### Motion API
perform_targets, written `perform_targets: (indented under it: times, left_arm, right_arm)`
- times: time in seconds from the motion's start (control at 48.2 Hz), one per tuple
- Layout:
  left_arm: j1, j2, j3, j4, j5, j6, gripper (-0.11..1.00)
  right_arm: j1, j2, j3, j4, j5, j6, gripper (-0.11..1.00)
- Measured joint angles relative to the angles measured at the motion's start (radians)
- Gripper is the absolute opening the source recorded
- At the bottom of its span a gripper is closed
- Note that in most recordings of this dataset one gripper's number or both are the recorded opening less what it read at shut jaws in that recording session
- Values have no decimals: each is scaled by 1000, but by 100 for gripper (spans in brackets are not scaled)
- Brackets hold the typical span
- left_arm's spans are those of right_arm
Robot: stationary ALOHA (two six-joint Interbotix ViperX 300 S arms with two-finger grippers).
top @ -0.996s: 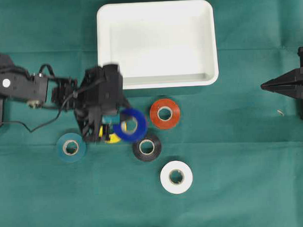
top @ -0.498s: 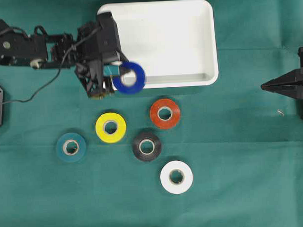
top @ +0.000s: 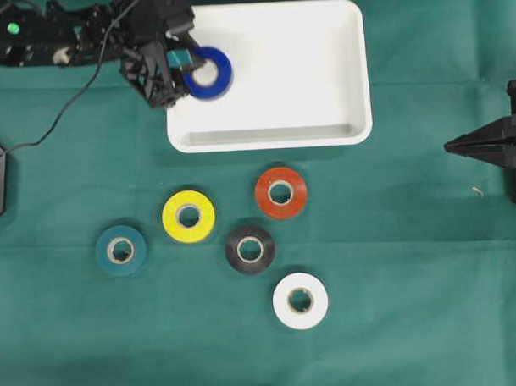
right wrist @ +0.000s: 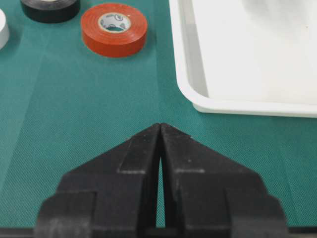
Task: Put the tape into the white case with the left arm.
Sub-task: 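Carry the blue tape with the left gripper into the white tray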
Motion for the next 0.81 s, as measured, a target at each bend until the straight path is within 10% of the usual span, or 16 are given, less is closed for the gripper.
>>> perform_targets:
  times: [0.498,0.726,0.809]
  left_arm:
    - [72,74,-2,2,-83,46,26]
    - [72,78,-5,2,-86,48,86]
    - [72,78,-5,2,-86,48,88]
  right_arm:
    - [0,-9,3,0,-2,2,-9]
    - [0,-12,9,-2,-6,2,-9]
    - [0,-14,9,-2,-6,2,-9]
